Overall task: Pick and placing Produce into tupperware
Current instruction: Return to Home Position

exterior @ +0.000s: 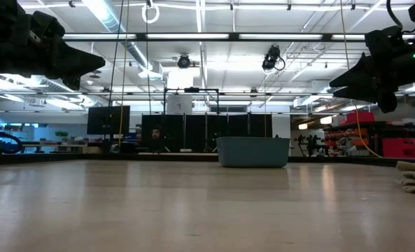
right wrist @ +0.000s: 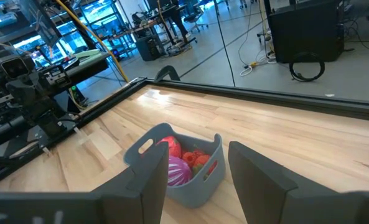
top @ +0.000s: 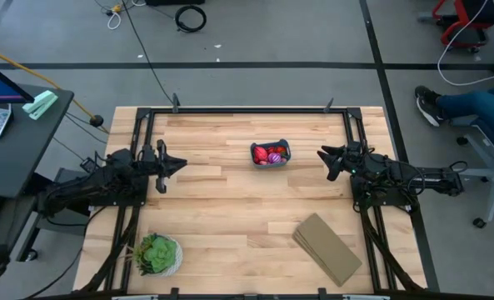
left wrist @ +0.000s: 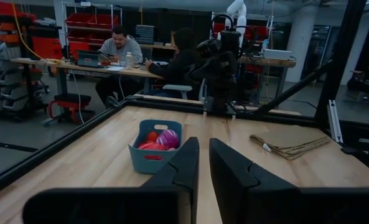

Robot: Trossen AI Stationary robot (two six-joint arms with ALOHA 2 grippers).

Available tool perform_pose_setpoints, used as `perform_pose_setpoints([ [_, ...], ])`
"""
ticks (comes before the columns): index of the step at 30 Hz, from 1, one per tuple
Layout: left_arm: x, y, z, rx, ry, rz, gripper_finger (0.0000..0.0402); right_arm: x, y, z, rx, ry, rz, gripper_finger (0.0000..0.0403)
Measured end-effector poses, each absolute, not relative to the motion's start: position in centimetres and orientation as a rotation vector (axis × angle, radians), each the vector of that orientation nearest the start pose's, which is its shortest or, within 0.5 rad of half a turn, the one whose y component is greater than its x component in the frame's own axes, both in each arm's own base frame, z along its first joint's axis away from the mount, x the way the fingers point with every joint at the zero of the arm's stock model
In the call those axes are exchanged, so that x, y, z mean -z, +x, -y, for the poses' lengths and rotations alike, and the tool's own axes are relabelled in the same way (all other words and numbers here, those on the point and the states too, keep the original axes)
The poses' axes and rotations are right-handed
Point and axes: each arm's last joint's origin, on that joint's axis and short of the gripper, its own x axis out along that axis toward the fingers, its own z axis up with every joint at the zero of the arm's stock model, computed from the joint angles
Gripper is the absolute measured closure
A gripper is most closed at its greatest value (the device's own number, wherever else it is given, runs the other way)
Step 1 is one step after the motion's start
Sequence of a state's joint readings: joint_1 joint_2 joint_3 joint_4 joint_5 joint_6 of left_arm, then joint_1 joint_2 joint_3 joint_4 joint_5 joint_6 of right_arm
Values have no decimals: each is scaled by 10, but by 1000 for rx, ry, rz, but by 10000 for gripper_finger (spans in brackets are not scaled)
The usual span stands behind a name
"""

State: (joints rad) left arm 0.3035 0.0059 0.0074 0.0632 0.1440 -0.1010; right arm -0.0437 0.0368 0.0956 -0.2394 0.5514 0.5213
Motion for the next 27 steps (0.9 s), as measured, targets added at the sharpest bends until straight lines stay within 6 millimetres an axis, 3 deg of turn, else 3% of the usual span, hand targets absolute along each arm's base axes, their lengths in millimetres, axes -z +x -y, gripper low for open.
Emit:
perform_pose_setpoints([
  [27,-172,94,-25,-156,-87,71,357,-171,87,19,625,458,-19,226],
])
